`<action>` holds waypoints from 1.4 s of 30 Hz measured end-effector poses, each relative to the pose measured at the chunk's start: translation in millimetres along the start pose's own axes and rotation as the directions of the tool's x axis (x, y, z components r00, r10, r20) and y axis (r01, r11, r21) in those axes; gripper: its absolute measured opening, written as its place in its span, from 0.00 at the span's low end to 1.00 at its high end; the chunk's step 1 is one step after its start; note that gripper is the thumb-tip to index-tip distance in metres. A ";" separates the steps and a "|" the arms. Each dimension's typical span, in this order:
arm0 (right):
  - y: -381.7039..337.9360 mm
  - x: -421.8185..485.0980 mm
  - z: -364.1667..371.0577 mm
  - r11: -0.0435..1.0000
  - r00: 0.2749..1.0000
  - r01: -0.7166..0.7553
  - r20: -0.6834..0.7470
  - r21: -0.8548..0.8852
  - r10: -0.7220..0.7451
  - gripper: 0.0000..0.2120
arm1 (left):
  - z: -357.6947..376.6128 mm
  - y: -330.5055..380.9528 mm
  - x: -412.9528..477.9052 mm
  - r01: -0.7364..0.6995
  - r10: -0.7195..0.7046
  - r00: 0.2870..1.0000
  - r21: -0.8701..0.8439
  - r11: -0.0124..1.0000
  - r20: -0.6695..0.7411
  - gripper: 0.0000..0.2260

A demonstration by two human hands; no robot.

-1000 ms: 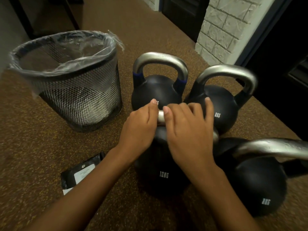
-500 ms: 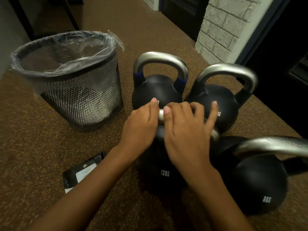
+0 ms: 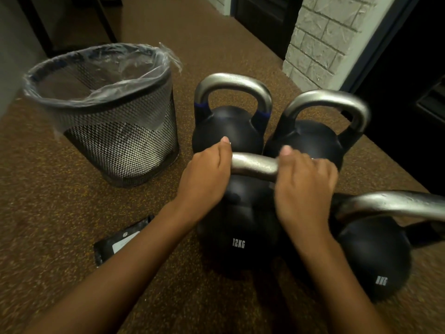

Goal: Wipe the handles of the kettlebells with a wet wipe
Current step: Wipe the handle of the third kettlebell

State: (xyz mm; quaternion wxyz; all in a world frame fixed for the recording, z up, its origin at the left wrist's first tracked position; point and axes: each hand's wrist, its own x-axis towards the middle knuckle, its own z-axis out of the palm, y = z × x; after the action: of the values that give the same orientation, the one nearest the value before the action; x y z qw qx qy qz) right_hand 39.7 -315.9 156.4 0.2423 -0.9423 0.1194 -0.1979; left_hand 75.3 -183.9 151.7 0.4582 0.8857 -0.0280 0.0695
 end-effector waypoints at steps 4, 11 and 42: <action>-28.7 -17.5 13.2 0.972 0.981 0.192 0.014 -0.139 -0.192 0.21 | -0.2 1.0 -1.2 0.000 0.000 1.000 -0.022 1.000 -0.004 0.19; -1.4 -14.7 7.1 0.994 0.993 0.107 -0.056 -0.006 -0.107 0.24 | -2.7 2.5 -2.2 0.020 -0.019 1.000 -0.035 0.999 0.019 0.20; 14.6 -35.7 34.7 0.820 0.955 -0.038 -0.220 0.571 0.198 0.25 | -1.8 4.5 -4.2 0.027 -0.026 1.000 -0.032 0.999 0.014 0.18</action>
State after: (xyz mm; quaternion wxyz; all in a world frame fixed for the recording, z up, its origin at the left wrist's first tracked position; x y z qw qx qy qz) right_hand 20.9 -302.8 109.9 0.5014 -0.7842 0.1464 -0.3349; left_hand 70.4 -185.1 155.7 0.4731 0.8789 -0.0205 0.0567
